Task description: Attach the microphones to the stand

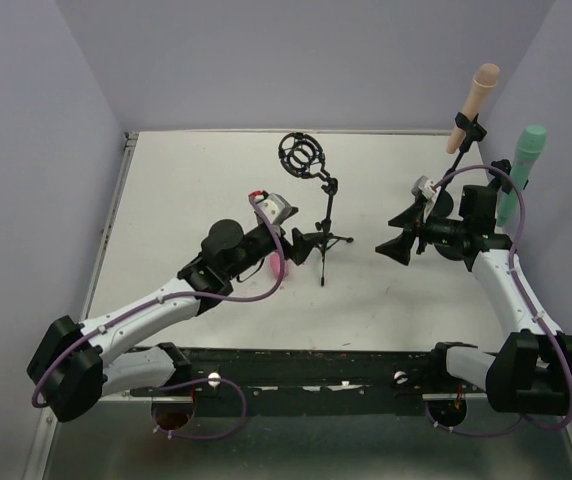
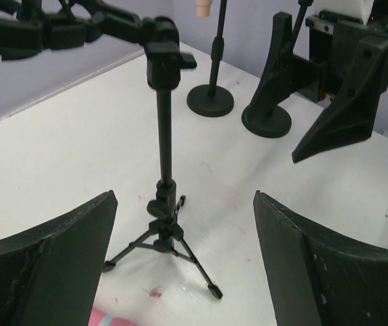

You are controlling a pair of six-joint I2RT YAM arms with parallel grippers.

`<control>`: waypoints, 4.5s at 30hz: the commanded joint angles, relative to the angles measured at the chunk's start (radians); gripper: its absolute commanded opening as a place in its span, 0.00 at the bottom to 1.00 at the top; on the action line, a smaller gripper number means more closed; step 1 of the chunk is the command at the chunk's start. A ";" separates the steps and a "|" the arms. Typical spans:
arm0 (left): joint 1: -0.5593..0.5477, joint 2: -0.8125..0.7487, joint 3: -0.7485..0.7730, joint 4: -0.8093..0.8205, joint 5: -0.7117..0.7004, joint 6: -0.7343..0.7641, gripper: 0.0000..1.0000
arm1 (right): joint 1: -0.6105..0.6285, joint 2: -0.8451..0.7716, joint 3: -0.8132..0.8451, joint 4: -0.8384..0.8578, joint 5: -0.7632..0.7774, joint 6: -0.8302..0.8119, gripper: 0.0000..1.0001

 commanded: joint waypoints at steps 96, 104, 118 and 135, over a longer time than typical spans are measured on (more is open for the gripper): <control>0.131 -0.029 0.052 -1.084 0.232 -0.465 0.14 | -0.023 -0.027 0.016 -0.433 -0.153 -0.555 1.00; 0.121 -0.252 0.029 -1.242 0.467 -0.402 0.13 | 0.029 0.060 0.200 -1.059 -0.123 -1.262 1.00; -0.122 -0.058 0.265 -1.278 0.521 -0.342 0.11 | 0.411 0.045 0.312 -0.923 -0.056 -0.998 1.00; -0.205 0.213 0.566 -1.421 0.467 -0.225 0.11 | 0.544 0.037 0.236 -0.820 0.138 -0.898 0.86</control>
